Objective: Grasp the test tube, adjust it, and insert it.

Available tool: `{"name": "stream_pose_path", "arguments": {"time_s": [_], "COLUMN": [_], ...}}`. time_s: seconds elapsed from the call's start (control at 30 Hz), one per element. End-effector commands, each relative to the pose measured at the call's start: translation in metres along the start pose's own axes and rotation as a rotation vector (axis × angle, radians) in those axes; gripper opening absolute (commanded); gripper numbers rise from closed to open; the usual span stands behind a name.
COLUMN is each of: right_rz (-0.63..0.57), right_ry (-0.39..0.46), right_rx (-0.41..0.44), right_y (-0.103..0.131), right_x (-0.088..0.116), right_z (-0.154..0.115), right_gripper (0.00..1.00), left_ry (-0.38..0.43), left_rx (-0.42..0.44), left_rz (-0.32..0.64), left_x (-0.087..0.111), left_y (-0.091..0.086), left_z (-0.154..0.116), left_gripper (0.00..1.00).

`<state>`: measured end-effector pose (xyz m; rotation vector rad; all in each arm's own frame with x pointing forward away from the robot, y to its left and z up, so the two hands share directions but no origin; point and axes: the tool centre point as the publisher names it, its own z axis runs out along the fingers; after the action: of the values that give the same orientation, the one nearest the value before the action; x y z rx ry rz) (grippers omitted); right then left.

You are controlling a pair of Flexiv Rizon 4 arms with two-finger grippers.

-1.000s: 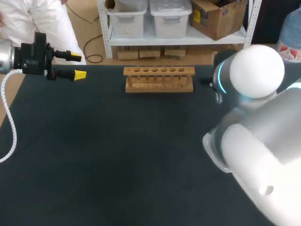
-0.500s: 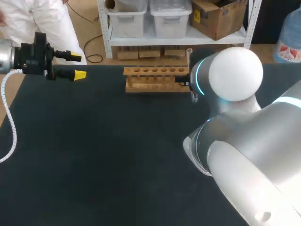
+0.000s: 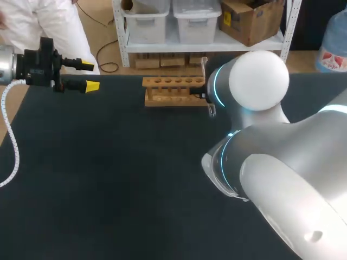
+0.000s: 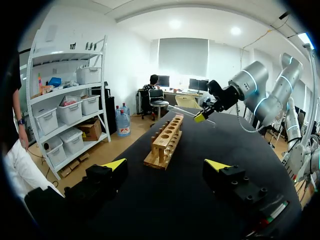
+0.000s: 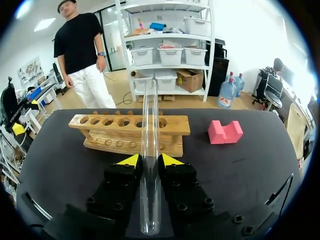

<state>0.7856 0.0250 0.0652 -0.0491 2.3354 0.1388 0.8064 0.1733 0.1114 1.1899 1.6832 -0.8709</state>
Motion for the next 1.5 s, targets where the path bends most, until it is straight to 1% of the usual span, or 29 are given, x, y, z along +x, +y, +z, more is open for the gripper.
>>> {"name": "stream_pose_path", "arguments": {"time_s": [0.03, 0.4, 0.97, 1.2, 1.5], "right_rz": [-0.004, -0.017, -0.023, -0.034, -0.073], "right_ry": [0.008, 0.018, 0.059, 0.114, 0.209], "right_rx": [0.005, -0.001, -0.004, -0.011, -0.033], "right_y": [0.004, 0.012, 0.012, 0.012, 0.012], "right_x": [-0.002, 0.0, 0.006, 0.008, 0.011], "right_z": [0.005, 0.015, 0.027, 0.029, 0.031], "right_gripper": [0.0, 0.0, 0.0, 0.0, 0.0], "left_ry": [-0.005, -0.005, -0.005, -0.005, -0.005], "left_rx": [-0.001, -0.001, -0.001, -0.001, -0.001], "left_rz": [0.004, 0.004, 0.004, 0.004, 0.004], "left_x": [0.001, 0.001, 0.001, 0.001, 0.001], "left_y": [0.0, 0.0, 0.0, 0.0, 0.0], "left_z": [0.0, 0.0, 0.0, 0.0, 0.0], "left_gripper": [1.0, 1.0, 1.0, 1.0, 1.0]}}
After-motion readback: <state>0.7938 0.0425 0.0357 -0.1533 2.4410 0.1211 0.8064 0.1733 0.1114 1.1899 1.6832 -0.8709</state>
